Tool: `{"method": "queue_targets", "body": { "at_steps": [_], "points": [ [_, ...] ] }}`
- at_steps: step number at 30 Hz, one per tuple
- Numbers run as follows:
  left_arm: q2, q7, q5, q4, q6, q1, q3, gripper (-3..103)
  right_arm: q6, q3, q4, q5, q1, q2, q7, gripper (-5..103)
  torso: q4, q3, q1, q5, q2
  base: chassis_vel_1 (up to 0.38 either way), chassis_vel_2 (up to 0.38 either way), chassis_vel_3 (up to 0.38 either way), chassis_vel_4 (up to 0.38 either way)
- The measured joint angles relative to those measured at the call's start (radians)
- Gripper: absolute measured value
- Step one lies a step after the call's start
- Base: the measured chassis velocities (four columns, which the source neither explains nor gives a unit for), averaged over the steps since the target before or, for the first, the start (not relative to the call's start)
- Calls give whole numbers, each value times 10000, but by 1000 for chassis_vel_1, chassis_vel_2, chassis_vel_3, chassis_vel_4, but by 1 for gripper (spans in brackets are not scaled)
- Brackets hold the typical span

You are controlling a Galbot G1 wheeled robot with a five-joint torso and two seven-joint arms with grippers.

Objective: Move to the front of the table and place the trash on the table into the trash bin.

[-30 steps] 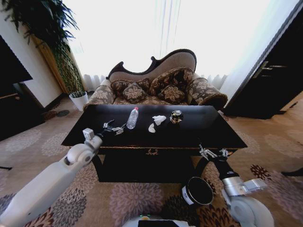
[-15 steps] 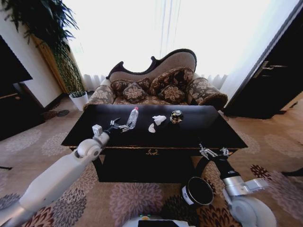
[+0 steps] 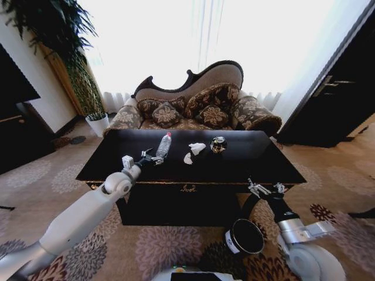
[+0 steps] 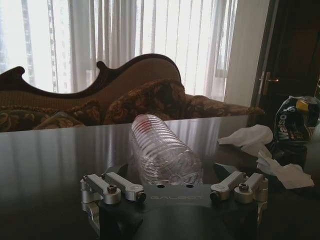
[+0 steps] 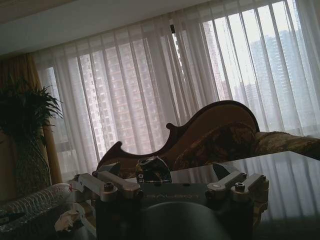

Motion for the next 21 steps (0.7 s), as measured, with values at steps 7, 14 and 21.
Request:
{"method": "queue_targets", "body": {
  "at_steps": [7,14,21],
  "points": [
    [-269,17,33,352,-21,-279,336,97,-1,19,-46,20,-23,5,-2,100,0,0,0,0,0,0,0,0,0],
    [-472,58,76,577,-52,-470,464,97,4,49,-74,39,-35,14,-7,100,0,0,-1,0,0,0,0,0,0],
    [-487,119,123,602,-57,-613,474,86,24,18,-97,18,-44,94,-22,100,-1,0,0,0,0,0,0,0,0]
  ]
}}
